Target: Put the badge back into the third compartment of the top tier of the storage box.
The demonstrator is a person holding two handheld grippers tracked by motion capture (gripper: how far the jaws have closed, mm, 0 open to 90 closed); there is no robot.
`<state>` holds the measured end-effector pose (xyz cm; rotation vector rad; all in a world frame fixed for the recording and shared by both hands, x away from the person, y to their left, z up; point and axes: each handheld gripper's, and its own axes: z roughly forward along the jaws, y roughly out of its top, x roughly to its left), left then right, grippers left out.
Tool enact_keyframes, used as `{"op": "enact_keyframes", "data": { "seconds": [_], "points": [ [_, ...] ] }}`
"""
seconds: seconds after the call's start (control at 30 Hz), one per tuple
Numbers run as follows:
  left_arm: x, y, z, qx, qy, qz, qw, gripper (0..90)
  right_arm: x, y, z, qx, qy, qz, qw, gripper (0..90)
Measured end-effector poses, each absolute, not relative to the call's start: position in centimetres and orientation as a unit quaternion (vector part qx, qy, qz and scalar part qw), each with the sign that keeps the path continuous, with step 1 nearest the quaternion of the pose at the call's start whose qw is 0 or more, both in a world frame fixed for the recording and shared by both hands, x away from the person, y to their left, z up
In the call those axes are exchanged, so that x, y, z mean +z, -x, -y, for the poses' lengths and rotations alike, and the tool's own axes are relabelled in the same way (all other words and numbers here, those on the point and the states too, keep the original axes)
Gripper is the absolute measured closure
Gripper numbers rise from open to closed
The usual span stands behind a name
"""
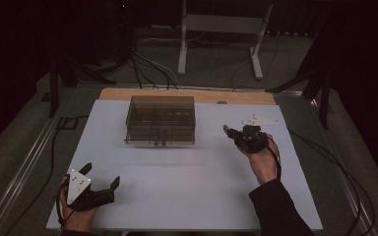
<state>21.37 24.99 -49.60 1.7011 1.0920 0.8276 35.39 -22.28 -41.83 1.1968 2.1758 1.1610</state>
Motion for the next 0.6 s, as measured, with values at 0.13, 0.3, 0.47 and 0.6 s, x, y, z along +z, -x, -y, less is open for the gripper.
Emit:
{"op": "enact_keyframes", "data": {
  "seconds": [0.13,0.3,0.47,0.6],
  "points": [
    [-49.6,-21.4,-25.0,0.336,-0.691,-0.444,0.460,0.4,-41.8,-35.6,21.8,0.419,-0.427,-0.777,0.194,88.5],
    [-49.6,-21.4,-25.0,0.336,-0.691,-0.444,0.460,0.4,-41.7,-35.7,21.3,0.422,-0.424,-0.778,0.192,88.5],
    [-49.6,-21.4,-25.0,0.336,-0.692,-0.444,0.460,0.4,-41.3,-35.8,20.8,0.425,-0.419,-0.779,0.191,88.5],
    [-49.6,-21.4,-25.0,0.336,-0.692,-0.443,0.460,0.4,-41.2,-35.9,20.5,0.426,-0.418,-0.779,0.190,88.5]
  ]
}}
